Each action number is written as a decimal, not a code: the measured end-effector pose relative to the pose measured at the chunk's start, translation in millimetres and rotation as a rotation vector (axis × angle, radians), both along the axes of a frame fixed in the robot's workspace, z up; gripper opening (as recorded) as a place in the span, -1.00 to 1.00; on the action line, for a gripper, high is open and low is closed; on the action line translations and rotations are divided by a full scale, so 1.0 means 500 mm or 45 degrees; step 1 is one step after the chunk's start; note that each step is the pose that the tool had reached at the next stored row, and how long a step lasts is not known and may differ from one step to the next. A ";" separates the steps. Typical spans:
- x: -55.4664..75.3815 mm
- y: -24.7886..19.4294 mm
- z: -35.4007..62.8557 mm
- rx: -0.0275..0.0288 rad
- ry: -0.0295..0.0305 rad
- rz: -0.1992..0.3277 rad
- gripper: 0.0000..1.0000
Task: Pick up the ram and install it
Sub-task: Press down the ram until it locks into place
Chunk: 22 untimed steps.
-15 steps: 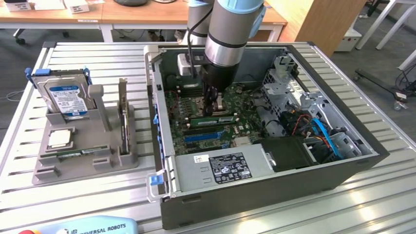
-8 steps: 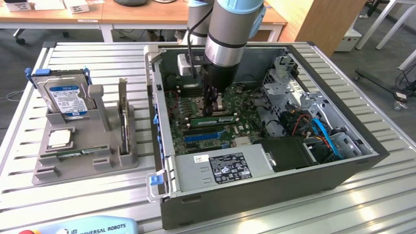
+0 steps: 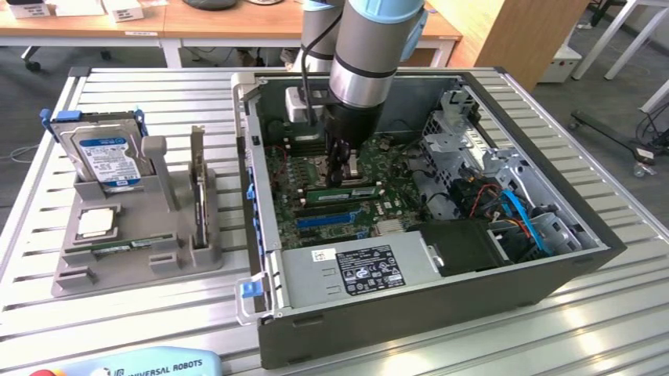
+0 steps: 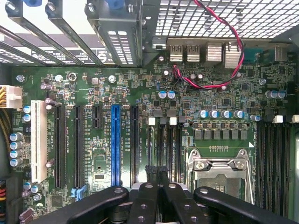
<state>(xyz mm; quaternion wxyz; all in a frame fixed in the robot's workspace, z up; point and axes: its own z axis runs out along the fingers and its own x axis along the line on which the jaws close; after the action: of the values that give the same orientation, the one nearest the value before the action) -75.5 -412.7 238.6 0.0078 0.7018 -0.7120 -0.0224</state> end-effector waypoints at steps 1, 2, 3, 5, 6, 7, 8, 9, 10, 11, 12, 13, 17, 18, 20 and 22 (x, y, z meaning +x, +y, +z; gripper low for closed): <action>0.000 0.0000 0.000 0.0000 0.0000 0.000 -0.80; 0.000 -0.0001 0.000 0.0000 0.0000 0.000 -0.80; 0.000 -0.0001 -0.001 0.0000 0.0000 0.000 -0.80; 0.000 -0.0001 -0.001 -0.0001 0.0000 0.000 -0.80; 0.000 -0.0001 -0.001 -0.0001 0.0000 0.000 -0.80; 0.000 0.0000 -0.001 0.0000 0.0000 0.000 -0.80; 0.000 0.0000 -0.001 0.0000 0.0000 0.000 -0.80; 0.000 0.0000 -0.001 -0.0001 0.0000 0.000 -0.80; 0.000 0.0000 -0.002 0.0002 0.0000 0.000 -0.80; 0.000 0.0000 -0.002 0.0002 -0.0001 0.000 -0.80; 0.000 0.0000 -0.002 0.0000 0.0000 0.000 -0.80; 0.000 0.0000 -0.002 0.0001 0.0000 0.000 -0.80; 0.000 0.0000 -0.004 0.0001 -0.0001 0.000 -0.80; 0.000 0.0000 -0.004 -0.0001 0.0001 0.000 -0.80; 0.000 -0.0001 -0.004 -0.0003 0.0001 0.000 -0.80; 0.000 0.0000 -0.004 -0.0001 0.0000 0.000 -0.80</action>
<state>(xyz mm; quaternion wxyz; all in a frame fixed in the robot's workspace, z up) -75.5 -412.7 236.3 0.0078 0.7018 -0.7120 -0.0224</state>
